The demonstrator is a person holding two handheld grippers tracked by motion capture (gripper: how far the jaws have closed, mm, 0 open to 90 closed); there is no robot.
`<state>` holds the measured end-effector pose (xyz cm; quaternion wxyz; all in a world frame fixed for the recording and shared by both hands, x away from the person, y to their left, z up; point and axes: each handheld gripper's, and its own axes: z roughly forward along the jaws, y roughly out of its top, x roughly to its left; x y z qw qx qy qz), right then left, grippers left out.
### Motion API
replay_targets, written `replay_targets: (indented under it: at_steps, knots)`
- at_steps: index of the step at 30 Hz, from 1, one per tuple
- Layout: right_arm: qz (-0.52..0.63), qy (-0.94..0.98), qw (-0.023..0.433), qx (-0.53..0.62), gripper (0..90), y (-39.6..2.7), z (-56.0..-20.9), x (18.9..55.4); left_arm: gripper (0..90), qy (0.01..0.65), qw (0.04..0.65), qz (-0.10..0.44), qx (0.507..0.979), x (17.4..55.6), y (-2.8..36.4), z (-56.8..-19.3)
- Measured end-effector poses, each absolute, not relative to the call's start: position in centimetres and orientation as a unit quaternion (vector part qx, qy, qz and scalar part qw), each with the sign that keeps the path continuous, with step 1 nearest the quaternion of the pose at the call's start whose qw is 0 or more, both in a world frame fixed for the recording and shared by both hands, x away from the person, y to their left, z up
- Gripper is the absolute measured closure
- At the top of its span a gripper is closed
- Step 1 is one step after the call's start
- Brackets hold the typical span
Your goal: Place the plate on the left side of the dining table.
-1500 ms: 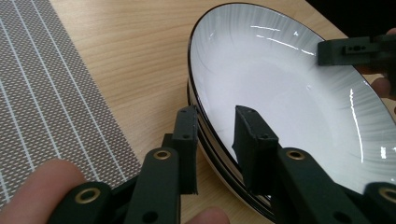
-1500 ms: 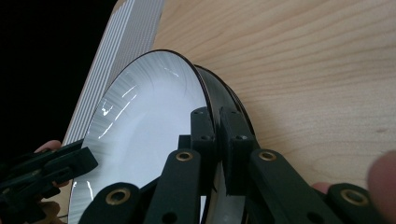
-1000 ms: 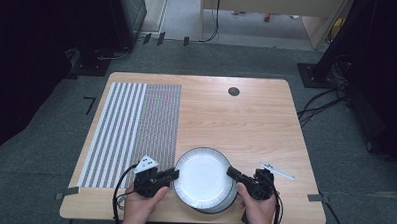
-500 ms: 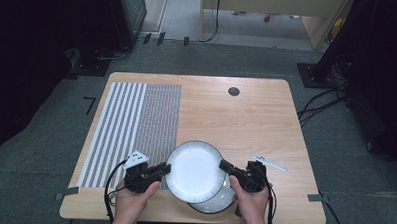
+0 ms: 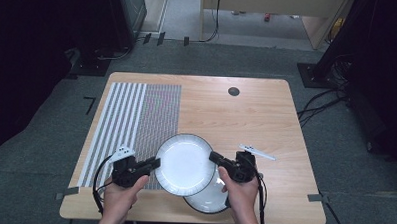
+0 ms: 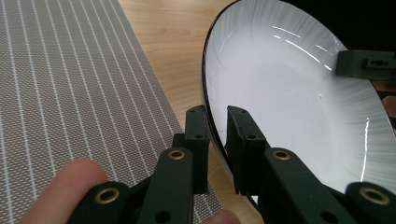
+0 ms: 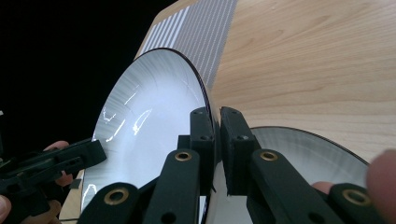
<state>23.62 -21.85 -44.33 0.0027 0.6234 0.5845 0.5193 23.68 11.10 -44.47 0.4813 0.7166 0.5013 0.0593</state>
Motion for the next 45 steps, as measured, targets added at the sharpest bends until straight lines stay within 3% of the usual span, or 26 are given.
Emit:
replay_targets:
  at_steps: [17,45]
  knots:
    - [0.524,0.602,-0.007,0.602,84.9,-17.5,-41.8,26.9,79.9,0.521,0.49,0.071,0.695,25.1,15.3,-42.2]
    - [0.512,0.609,-0.037,0.605,84.5,-10.7,-41.2,32.4,81.0,0.562,0.473,0.075,0.674,29.2,21.9,-41.5]
